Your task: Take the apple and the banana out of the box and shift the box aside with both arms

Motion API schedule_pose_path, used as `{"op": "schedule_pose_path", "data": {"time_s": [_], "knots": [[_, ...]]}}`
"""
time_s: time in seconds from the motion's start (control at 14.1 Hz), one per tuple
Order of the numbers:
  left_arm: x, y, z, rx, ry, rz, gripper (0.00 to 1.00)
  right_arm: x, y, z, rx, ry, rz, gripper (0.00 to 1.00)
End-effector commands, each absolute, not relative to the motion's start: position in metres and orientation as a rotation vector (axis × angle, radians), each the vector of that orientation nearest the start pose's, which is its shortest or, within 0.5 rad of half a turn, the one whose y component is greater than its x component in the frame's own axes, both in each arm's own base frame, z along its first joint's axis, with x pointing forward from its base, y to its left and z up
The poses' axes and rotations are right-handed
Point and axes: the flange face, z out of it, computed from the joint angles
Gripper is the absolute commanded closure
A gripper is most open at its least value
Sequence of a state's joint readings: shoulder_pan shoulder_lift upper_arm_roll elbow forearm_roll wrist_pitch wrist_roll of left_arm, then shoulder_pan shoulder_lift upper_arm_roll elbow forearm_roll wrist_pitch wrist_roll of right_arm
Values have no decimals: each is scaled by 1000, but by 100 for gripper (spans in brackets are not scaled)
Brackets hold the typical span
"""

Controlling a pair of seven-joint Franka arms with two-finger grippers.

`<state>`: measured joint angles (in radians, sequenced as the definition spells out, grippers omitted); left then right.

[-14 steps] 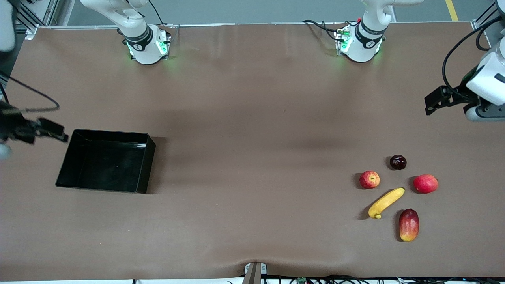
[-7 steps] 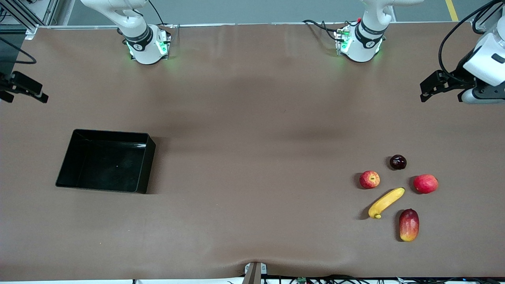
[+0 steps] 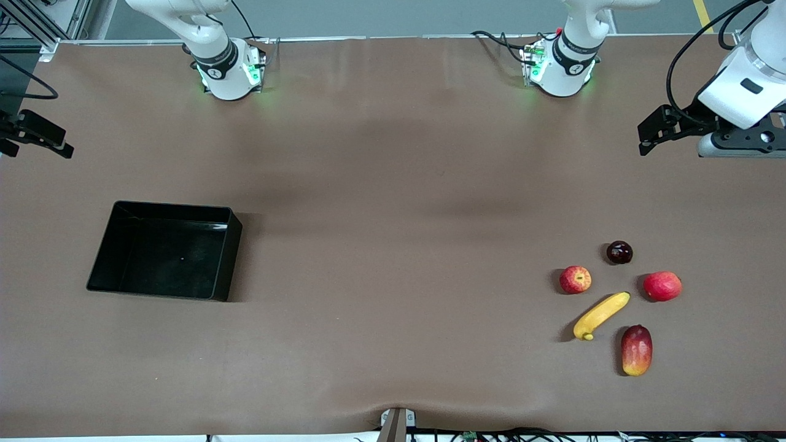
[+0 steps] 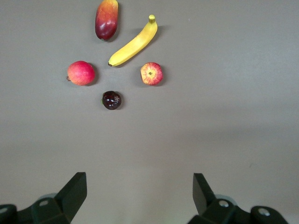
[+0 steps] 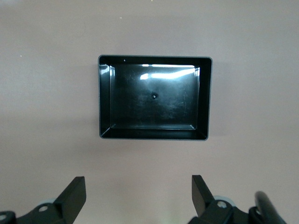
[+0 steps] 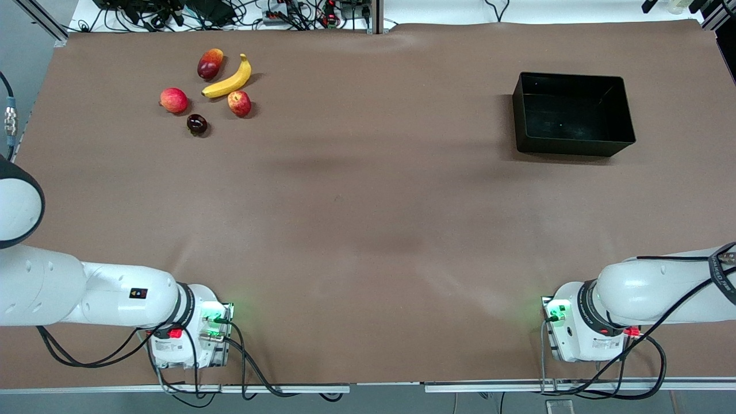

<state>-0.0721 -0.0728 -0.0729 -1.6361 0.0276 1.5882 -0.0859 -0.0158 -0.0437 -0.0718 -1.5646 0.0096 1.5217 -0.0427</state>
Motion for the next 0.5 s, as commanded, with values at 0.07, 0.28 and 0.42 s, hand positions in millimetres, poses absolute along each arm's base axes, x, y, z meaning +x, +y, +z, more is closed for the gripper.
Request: {"op": "schedule_pose_path", "data": {"time_s": [0.07, 0.28, 0.42], "knots": [[523, -69, 643, -3128, 89, -69, 0, 534, -45, 651, -3149, 73, -18, 0], [524, -61, 648, -3128, 86, -71, 0, 534, -44, 652, -3151, 69, -26, 0], [523, -57, 650, -3128, 76, -59, 0, 535, -43, 651, -3153, 66, -25, 0]]}}
